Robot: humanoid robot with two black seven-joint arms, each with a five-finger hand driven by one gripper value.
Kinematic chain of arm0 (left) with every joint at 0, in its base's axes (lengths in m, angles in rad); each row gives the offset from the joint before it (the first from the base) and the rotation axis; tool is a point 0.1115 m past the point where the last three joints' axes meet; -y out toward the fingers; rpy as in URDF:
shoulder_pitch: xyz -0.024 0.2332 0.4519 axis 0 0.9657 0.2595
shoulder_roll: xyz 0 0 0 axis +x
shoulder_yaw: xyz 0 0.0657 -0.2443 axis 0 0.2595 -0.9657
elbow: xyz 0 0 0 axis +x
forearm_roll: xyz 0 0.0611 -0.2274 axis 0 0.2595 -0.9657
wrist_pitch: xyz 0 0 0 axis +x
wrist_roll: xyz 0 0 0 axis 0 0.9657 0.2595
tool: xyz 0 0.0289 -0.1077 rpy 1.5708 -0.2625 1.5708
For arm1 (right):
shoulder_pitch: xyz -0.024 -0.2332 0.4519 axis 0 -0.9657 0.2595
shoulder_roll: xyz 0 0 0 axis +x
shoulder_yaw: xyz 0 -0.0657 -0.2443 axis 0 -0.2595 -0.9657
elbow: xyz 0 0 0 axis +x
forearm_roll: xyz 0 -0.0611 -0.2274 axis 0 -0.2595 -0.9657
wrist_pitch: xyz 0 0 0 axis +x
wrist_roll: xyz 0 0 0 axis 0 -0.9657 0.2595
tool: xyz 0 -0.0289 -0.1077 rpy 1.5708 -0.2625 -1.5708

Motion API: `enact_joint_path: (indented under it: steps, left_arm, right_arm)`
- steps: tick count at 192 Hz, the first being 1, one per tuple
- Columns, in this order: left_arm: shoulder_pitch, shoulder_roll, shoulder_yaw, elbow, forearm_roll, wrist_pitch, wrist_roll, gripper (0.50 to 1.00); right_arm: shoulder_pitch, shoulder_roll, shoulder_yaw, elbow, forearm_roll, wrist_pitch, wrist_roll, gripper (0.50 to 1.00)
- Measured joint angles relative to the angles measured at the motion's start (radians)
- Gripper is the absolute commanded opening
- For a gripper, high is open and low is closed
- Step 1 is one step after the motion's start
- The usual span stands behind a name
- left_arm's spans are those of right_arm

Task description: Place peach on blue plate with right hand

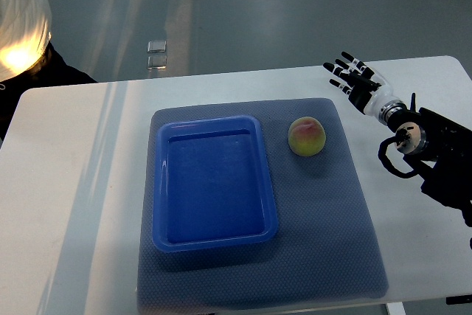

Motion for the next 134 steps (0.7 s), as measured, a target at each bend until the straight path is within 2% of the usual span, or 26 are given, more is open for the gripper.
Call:
enact_joint_path:
  steps: [134]
  left_arm:
    - [0.000, 0.000, 0.000, 0.003, 0.000, -0.003, 0.000, 1.000]
  right_arm:
    - [0.001, -0.002, -0.003, 0.000, 0.000, 0.017, -0.002, 0.930]
